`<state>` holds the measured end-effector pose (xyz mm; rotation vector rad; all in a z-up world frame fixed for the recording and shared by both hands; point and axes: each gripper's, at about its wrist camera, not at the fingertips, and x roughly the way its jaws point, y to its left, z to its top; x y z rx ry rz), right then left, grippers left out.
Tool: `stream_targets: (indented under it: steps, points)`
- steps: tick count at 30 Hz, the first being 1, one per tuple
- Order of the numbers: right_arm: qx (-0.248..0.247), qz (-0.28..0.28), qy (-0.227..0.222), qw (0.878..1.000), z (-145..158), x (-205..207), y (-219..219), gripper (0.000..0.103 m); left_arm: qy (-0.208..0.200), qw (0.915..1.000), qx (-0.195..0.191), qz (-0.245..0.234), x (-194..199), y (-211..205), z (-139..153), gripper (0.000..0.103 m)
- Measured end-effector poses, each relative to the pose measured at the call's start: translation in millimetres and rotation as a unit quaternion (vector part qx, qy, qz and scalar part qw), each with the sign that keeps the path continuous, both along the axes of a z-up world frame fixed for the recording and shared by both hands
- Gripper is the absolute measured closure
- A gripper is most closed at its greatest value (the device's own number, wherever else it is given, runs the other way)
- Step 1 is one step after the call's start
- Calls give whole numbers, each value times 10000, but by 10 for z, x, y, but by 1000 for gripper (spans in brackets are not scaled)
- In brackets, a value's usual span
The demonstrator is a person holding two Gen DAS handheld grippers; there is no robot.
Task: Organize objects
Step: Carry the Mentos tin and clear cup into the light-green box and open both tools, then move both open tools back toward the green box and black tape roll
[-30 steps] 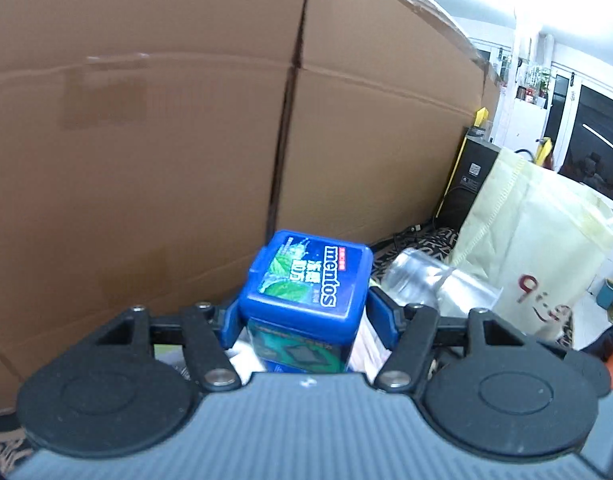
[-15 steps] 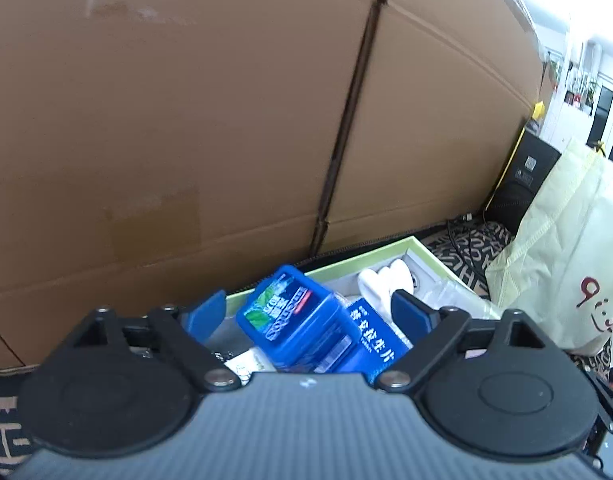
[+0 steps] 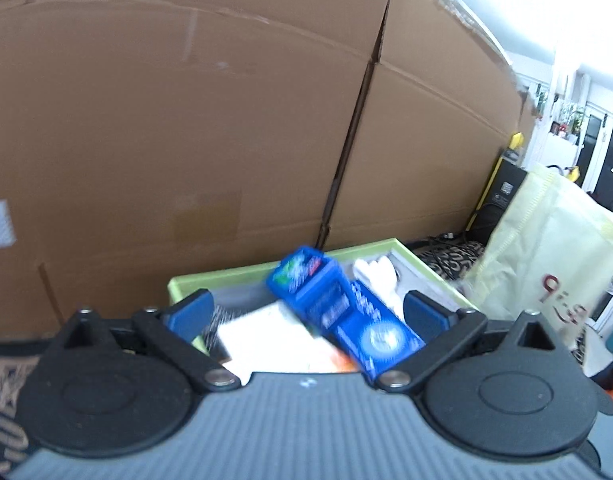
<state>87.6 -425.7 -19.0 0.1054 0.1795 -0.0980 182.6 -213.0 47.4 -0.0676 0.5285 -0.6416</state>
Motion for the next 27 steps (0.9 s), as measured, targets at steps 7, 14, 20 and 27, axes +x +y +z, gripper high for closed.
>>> stream_targets:
  steps: [7, 14, 20, 27]
  points:
    - [379, 536, 151, 9977, -147, -458, 375, 21, -219, 9992, 94, 333, -635, 724, -224, 0]
    - [501, 1336, 747, 9869, -335, -522, 894, 20, -26, 9897, 457, 1356, -912, 1594, -535, 0]
    - [319, 1899, 999, 9762, -328, -526, 1378, 20, 245, 9725, 536, 2255, -859, 2409, -647, 0]
    - [75, 2431, 1227, 9622, -303, -350, 1939, 20, 554, 9590, 131, 2776, -697, 3181, -654, 0]
